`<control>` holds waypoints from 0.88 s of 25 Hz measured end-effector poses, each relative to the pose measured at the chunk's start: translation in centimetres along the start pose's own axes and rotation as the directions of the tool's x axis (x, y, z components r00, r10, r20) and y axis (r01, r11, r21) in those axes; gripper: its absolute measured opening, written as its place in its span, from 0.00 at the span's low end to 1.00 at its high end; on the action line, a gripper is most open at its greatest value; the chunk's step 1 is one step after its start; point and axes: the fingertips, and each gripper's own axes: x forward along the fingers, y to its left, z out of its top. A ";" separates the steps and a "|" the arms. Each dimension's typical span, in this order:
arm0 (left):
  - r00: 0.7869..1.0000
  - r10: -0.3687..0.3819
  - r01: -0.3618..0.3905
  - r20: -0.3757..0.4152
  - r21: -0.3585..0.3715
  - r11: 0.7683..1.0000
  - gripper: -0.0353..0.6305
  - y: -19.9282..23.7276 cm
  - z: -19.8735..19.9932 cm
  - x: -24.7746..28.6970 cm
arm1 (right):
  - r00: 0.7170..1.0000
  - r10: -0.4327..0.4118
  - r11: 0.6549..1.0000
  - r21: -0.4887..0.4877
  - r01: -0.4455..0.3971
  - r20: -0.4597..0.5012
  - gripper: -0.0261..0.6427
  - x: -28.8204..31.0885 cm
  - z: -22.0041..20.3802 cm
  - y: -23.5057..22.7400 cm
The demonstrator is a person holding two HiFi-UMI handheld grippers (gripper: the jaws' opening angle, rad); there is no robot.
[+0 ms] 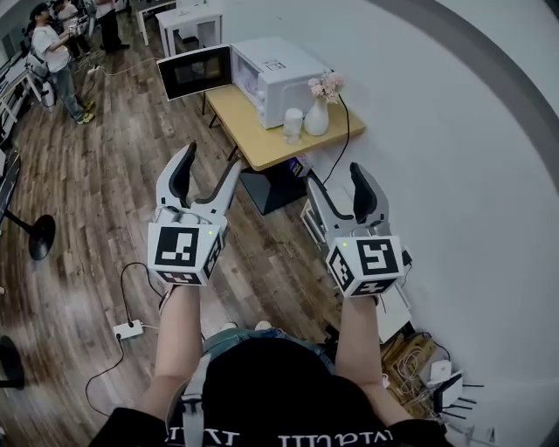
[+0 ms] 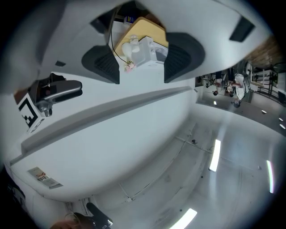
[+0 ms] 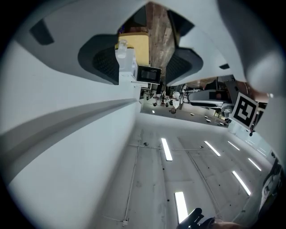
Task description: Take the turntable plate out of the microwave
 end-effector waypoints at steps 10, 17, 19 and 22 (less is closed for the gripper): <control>0.998 0.001 -0.003 -0.064 -0.034 0.999 0.63 -2.2 -2.5 2.2 | 0.998 0.049 0.997 0.059 -0.047 -0.037 0.52 0.6 -2.3 -1.7; 0.998 0.016 -0.018 -0.065 -0.031 0.999 0.63 -0.4 -3.5 4.5 | 0.997 -0.028 0.995 0.094 0.034 -0.071 0.52 3.0 -3.3 -4.0; 0.997 0.007 -0.009 -0.075 -0.035 0.999 0.63 0.4 -4.3 5.5 | 0.996 -0.021 0.995 0.093 0.029 -0.088 0.52 4.4 -3.8 -3.9; 0.994 -0.013 0.007 -0.105 -0.059 0.998 0.63 2.0 -6.0 7.3 | 0.994 -0.008 0.995 0.094 0.019 -0.107 0.52 7.0 -4.4 -3.5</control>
